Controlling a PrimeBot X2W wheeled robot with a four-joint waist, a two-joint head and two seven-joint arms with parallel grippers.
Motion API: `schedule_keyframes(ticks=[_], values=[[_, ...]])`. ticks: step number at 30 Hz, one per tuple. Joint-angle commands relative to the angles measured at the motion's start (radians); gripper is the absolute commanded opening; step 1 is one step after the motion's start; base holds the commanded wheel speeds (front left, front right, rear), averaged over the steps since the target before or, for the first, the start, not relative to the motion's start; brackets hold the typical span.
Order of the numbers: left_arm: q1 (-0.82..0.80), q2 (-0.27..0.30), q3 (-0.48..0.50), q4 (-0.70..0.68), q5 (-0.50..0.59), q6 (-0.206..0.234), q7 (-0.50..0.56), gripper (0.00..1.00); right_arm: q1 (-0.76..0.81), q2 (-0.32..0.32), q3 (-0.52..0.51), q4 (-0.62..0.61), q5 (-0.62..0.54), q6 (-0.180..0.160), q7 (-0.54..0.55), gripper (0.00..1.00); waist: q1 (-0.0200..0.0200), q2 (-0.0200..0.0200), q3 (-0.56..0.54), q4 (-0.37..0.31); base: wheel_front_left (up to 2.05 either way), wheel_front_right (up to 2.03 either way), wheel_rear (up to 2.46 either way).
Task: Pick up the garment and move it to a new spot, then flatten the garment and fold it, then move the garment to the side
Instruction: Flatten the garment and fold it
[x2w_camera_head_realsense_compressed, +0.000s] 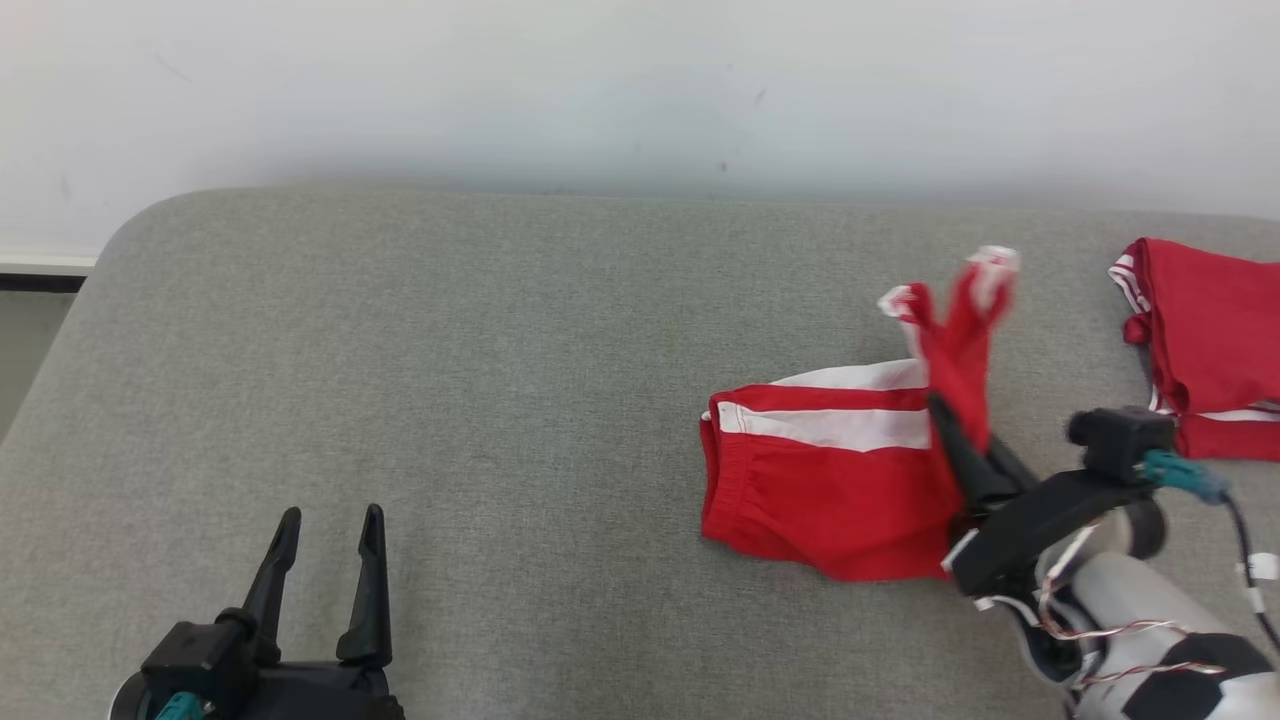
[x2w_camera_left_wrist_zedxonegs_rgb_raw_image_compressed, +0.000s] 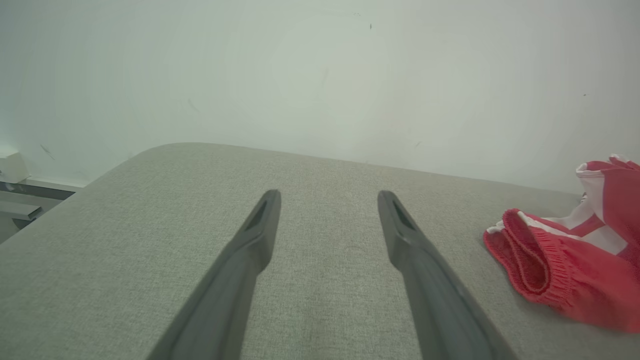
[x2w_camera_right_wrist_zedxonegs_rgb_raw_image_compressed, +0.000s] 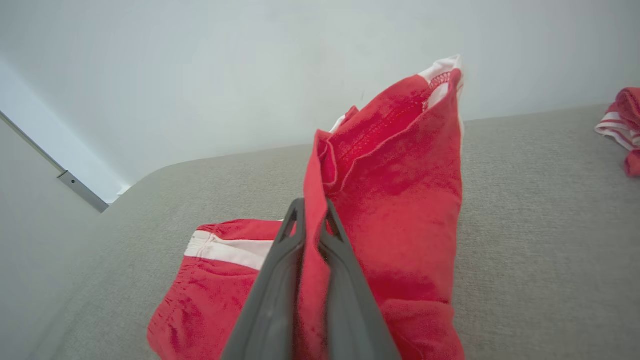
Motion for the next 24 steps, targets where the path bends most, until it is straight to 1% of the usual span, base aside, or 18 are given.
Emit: schedule_keyframes(ticks=[1, 4, 5, 7, 12, 17, 18, 19, 20, 22, 24], values=[[0.004, 0.0, -0.002, 0.001, -0.008, 0.0, 0.0, 1.0, 0.014, 0.018, 0.01, -0.028, -0.021, -0.003, -0.004, 0.0, 0.0001, 0.0, 0.001, 0.007, 0.0, 0.0, 0.0], [0.0, 0.0, -0.011, 0.005, -0.015, 0.002, 0.0, 1.0, 0.036, 0.056, 0.034, -0.071, -0.061, -0.003, -0.004, 0.0, 0.0001, 0.0, 0.005, 0.023, 0.0, 0.0, 0.0], [0.0, 0.0, -0.011, 0.005, -0.015, 0.002, 0.0, 1.0, 0.036, 0.056, 0.034, -0.071, -0.061, -0.003, -0.004, 0.0, 0.0001, 0.0, 0.005, 0.023, 0.0, 0.0, 0.0], [-0.001, 0.0, -0.015, 0.006, -0.02, 0.005, 0.0, 1.0, 0.052, 0.08, 0.044, -0.08, -0.073, -0.003, -0.002, 0.0, 0.0001, 0.0, 0.009, 0.032, 0.0, 0.0, 0.0], [-0.019, 0.0, -0.028, 0.01, -0.028, 0.006, 0.0, 1.0, 0.087, 0.133, 0.068, -0.075, -0.125, -0.003, -0.001, 0.0, 0.0001, 0.0, 0.027, 0.059, 0.0, 0.0, 0.0], [-0.023, 0.0, -0.032, 0.013, -0.035, 0.012, 0.0, 1.0, 0.112, 0.168, 0.073, -0.07, -0.164, -0.003, -0.002, 0.0, 0.0001, 0.0, 0.037, 0.065, 0.0, 0.0, 0.0], [-0.024, 0.0, -0.033, 0.013, -0.035, 0.014, 0.0, 1.0, 0.111, 0.171, 0.073, -0.071, -0.175, -0.003, -0.002, 0.44, 0.0001, 0.0, 0.038, 0.065, 0.0, 0.0, 0.0], [-0.024, 0.0, -0.034, 0.014, -0.036, 0.015, 0.0, 1.0, 0.113, 0.176, 0.069, -0.075, -0.181, -0.003, -0.003, 0.84, 0.0001, 0.0, 0.038, 0.064, 0.0, 0.0, 0.0], [-0.023, 0.0, -0.034, 0.013, -0.036, 0.016, 0.0, 1.0, 0.115, 0.178, 0.061, -0.079, -0.183, -0.003, -0.003, 1.0, 0.0001, 0.0, 0.037, 0.062, 0.0, 0.0, 0.0], [-0.019, 0.0, -0.033, 0.014, -0.036, 0.02, 0.0, 1.0, 0.115, 0.171, 0.04, -0.096, -0.194, -0.003, -0.004, 1.0, 0.0001, 0.0, 0.034, 0.056, 0.0, 0.0, 0.0], [-0.016, 0.0, -0.03, 0.016, -0.033, 0.021, 0.0, 1.0, 0.122, 0.16, -0.002, -0.126, -0.204, -0.003, -0.004, 1.0, 0.0001, 0.0, 0.029, 0.05, 0.0, 0.0, 0.0]])
